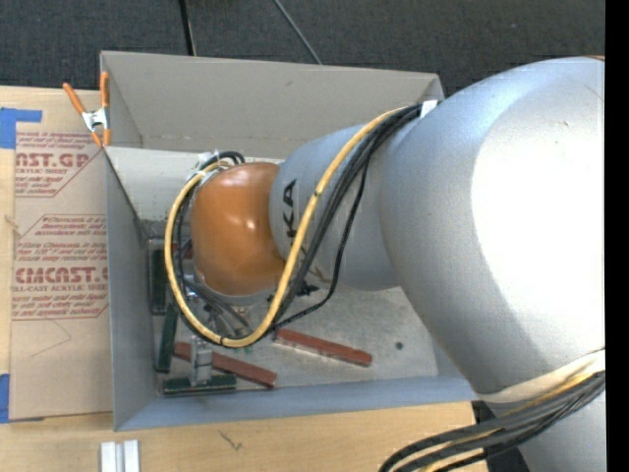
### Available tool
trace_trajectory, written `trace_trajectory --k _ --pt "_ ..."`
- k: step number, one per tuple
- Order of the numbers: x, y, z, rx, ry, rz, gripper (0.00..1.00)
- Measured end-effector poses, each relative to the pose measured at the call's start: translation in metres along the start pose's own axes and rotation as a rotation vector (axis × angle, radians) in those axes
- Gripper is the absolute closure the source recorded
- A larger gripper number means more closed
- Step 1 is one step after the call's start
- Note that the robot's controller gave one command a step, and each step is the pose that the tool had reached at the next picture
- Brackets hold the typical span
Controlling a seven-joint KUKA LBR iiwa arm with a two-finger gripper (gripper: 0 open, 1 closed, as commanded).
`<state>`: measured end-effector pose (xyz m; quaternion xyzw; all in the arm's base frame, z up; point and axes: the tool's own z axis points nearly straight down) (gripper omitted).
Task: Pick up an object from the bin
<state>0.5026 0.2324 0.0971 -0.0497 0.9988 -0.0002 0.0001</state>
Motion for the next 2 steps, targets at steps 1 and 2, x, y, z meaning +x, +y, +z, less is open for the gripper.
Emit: trace_trajectory --k 1,2 --pt "0.012 0.004 0.021 -0.002 -0.005 -0.294 0.0" --pt "0.017 -0.007 0.024 -0.003 -0.007 -0.394 1.0"
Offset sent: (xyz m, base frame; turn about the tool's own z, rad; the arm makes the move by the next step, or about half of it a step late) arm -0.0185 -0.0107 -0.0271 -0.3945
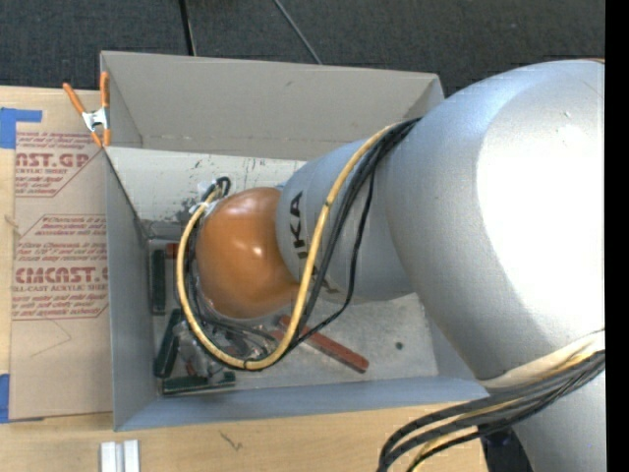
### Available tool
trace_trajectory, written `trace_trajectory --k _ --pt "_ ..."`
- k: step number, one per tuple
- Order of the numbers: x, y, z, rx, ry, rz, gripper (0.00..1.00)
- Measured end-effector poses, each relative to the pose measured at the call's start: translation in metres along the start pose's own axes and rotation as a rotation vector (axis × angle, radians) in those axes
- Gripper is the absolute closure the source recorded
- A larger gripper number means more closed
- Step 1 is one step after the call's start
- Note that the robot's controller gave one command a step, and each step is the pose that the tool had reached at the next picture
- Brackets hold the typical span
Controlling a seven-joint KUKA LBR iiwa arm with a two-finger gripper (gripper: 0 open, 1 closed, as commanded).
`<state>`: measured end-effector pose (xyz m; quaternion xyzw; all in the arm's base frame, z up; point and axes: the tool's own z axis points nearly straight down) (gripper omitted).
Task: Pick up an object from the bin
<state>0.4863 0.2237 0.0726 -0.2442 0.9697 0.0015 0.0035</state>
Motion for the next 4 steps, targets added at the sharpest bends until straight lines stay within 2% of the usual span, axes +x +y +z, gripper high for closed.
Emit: trace_trajectory --k 1,2,3,4 --pt "0.0025 -0.0032 0.0021 0.005 0.007 0.003 0.0" --pt "0.001 -0.0013 0.0009 0.001 0.002 0.001 1.0" --pt "0.0022 -0.0024 0.0021 0.003 0.006 0.002 0.0" --pt "0.0015 -0.0007 0.0014 0.0 0.004 0.001 1.0"
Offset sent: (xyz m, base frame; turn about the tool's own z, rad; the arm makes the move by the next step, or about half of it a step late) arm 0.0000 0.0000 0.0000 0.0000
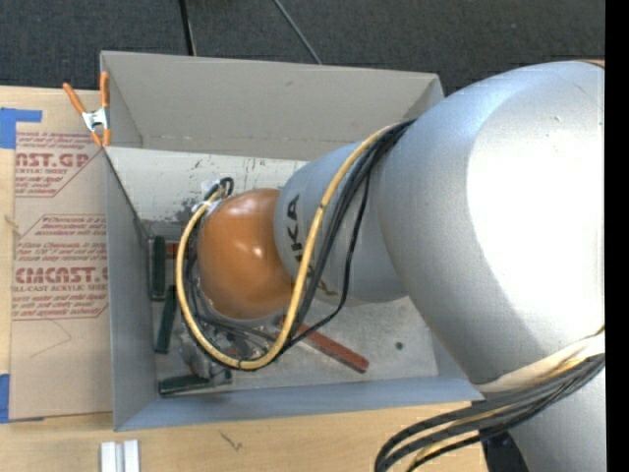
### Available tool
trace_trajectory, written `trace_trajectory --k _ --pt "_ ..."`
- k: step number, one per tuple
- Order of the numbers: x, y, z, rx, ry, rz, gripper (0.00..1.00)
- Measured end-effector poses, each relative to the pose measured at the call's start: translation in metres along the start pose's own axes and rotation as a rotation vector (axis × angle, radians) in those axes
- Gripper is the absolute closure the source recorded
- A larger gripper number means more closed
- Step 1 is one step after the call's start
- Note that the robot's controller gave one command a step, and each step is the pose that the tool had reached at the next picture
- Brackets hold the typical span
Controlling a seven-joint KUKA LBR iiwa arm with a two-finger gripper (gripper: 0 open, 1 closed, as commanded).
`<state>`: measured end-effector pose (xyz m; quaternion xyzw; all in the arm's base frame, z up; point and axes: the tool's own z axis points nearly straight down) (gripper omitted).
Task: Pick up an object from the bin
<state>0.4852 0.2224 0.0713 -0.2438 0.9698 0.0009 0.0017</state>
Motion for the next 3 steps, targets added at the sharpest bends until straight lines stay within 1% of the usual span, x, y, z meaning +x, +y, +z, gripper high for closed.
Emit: trace_trajectory --k 1,2,3 --pt "0.0 0.0 0.0 0.0 0.0 0.0 1.0" --pt "0.006 -0.003 -0.032 0.0 0.002 -0.246 0.0" --pt "0.006 -0.003 -0.032 -0.001 0.002 -0.246 0.0"
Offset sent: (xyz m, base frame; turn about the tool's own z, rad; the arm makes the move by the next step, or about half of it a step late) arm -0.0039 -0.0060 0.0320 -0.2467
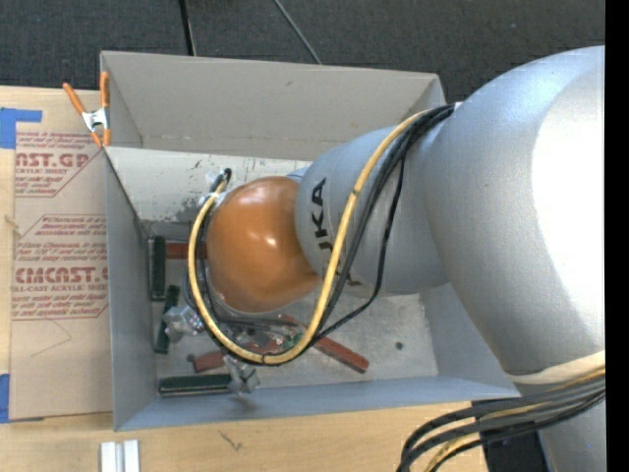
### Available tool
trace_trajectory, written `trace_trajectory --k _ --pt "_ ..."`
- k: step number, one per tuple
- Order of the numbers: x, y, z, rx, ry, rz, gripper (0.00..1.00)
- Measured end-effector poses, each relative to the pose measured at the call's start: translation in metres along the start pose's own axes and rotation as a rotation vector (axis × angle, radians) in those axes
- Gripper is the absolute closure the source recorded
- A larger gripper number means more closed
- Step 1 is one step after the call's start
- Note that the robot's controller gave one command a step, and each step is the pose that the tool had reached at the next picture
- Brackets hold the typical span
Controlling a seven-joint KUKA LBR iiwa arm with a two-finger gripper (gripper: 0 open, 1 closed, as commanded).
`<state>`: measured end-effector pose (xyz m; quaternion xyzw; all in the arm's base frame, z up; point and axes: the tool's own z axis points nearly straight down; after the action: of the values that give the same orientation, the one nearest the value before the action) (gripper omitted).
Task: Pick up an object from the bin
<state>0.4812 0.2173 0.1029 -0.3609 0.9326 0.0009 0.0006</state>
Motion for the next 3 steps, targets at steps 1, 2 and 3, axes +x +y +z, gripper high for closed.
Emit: trace_trajectory --k 1,2,3 --pt "0.021 -0.027 0.033 0.0 0.0 -0.378 1.0" --pt "0.021 -0.027 0.033 0.0 0.0 -0.378 1.0" --pt "0.008 -0.031 0.033 0.0 0.002 -0.34 1.0"
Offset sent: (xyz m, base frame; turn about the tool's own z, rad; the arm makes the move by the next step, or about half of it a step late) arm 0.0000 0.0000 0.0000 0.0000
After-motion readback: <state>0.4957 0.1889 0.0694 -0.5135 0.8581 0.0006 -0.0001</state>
